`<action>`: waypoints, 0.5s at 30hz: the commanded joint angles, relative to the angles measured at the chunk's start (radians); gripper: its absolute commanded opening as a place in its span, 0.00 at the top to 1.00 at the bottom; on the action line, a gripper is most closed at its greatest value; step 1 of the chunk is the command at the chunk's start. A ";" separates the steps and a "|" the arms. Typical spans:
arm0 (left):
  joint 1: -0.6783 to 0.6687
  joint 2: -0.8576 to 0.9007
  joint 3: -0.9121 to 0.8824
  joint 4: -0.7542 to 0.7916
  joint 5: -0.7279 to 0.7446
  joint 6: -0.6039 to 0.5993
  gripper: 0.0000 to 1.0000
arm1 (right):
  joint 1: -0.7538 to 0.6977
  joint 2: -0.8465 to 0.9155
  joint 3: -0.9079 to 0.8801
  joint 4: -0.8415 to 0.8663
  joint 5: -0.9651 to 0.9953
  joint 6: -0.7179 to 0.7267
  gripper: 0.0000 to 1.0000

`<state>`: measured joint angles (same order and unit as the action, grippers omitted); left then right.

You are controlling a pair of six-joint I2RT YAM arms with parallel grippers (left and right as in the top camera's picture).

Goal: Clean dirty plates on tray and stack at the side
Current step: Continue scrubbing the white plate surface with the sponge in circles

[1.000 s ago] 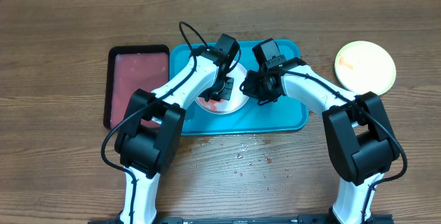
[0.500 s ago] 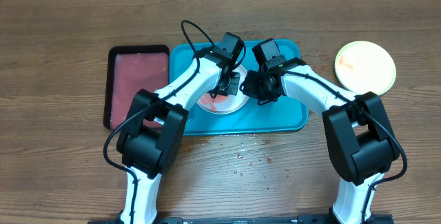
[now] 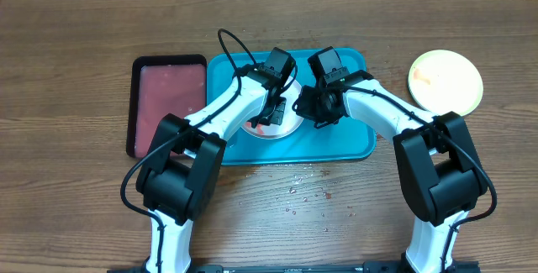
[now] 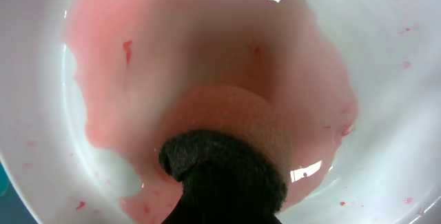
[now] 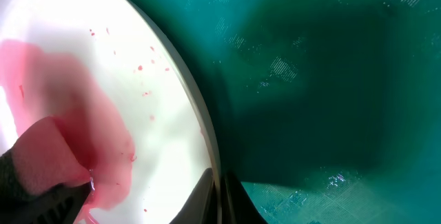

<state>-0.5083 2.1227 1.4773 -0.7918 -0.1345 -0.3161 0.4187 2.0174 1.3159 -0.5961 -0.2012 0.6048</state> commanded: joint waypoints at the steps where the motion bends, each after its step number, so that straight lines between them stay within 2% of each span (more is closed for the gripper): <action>1: 0.018 0.163 -0.124 0.021 -0.056 -0.014 0.96 | 0.001 -0.003 -0.002 0.008 -0.002 -0.010 0.96; 5: 0.047 0.163 -0.124 0.092 -0.018 -0.029 0.96 | 0.001 -0.003 -0.002 0.008 -0.002 -0.010 0.96; 10: 0.085 0.163 -0.124 0.172 0.098 -0.027 0.96 | 0.001 -0.003 -0.002 0.008 -0.002 -0.010 0.96; 15: 0.081 0.163 -0.118 0.188 0.187 0.031 0.96 | 0.001 -0.003 -0.002 0.008 -0.002 -0.010 0.96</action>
<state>-0.4278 2.1281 1.4517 -0.5724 -0.0505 -0.3218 0.4187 2.0174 1.3159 -0.5953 -0.2008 0.6052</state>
